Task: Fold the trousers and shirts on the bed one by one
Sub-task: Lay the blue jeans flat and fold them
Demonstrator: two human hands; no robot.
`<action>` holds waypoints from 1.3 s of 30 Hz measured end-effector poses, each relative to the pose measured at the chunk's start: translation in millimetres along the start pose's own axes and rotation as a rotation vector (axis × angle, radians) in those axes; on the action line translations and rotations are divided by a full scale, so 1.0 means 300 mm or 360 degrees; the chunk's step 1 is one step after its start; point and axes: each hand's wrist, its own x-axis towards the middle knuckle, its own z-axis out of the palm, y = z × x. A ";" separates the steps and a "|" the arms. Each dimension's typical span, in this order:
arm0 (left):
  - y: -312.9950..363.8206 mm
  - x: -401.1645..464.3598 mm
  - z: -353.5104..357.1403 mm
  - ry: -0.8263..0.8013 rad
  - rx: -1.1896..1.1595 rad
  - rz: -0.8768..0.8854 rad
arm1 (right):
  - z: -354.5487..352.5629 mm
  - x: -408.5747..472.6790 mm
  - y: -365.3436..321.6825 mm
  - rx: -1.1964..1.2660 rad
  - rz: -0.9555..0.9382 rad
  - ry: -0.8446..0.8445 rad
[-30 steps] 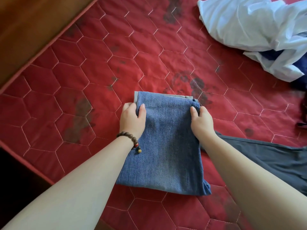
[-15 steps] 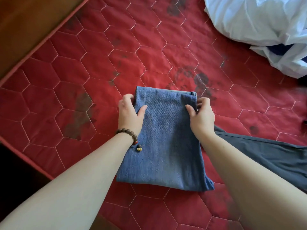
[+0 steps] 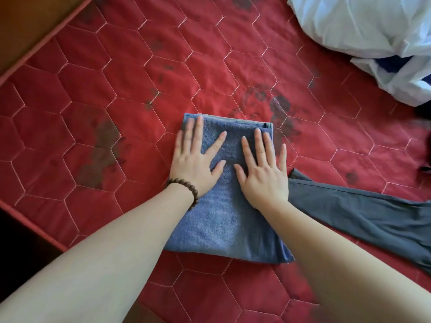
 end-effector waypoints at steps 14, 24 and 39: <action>0.086 -0.307 -0.143 -0.0067 -0.0104 0.0150 | -0.071 -0.265 -0.191 0.0226 -0.0209 0.0063; 0.010 -0.428 0.008 -0.0148 0.0001 0.0179 | 0.057 -0.397 -0.076 0.0163 -0.0110 -0.0046; 0.263 -0.365 -0.171 -0.0372 -0.0424 -0.0091 | -0.072 -0.512 0.147 0.0715 0.0209 -0.0241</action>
